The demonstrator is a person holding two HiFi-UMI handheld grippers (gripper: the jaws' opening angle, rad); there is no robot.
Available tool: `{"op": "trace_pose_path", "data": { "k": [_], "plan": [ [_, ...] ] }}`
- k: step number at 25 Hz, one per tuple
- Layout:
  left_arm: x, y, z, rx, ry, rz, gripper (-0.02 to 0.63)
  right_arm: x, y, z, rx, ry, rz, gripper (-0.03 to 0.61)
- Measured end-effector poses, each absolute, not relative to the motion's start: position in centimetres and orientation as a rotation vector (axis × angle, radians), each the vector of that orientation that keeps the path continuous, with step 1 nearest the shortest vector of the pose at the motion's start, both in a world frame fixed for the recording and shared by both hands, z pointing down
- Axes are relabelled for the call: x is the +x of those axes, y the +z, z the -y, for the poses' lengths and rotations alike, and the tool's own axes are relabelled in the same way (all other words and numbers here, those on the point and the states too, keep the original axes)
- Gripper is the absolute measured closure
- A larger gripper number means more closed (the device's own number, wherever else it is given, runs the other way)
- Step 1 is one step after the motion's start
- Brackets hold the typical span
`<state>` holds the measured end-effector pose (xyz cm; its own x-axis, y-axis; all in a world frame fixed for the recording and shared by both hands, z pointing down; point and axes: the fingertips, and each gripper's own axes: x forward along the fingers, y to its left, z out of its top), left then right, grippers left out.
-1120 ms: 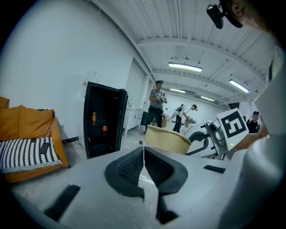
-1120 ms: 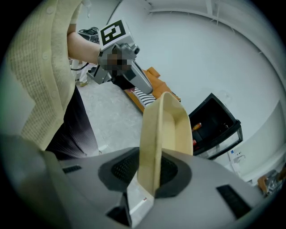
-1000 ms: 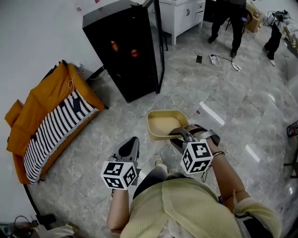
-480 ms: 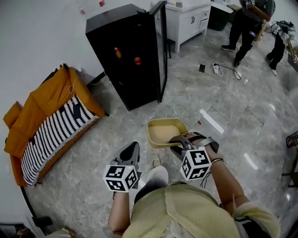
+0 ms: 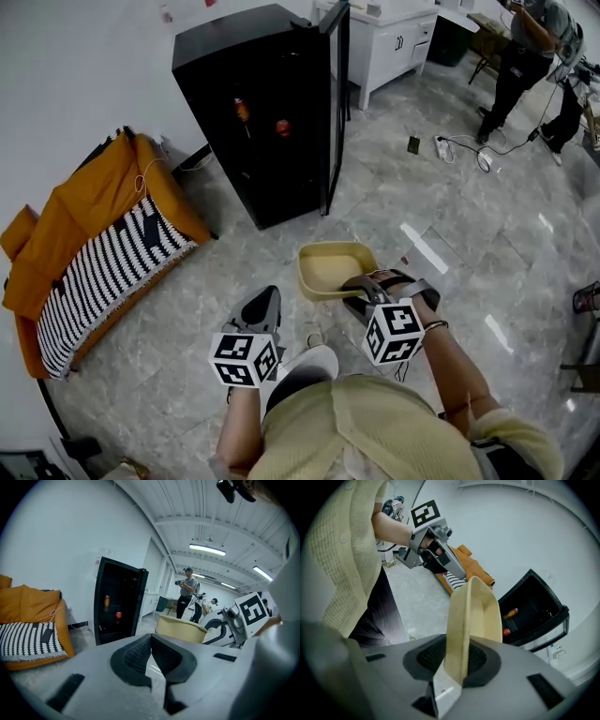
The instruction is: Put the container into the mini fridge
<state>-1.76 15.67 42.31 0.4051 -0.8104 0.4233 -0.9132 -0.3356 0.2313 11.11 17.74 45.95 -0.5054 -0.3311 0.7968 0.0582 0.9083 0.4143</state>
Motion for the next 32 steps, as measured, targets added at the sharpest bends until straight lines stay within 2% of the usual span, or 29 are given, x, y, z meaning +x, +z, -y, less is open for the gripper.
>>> {"op": "trace_pose_path", "data": {
  "k": [17, 32],
  "plan": [
    [-5.1, 45.5, -8.9, 2.228, 0.565, 1.367, 0.592, 5.5, 46.6, -9.1, 0.159, -0.448, 2.058, 0.479],
    [-8.4, 45.4, -3.6, 2.233, 0.485, 1.385, 0.592, 1.5, 46.8, -3.1, 0.149, -0.500, 1.996, 0.479]
  ]
}}
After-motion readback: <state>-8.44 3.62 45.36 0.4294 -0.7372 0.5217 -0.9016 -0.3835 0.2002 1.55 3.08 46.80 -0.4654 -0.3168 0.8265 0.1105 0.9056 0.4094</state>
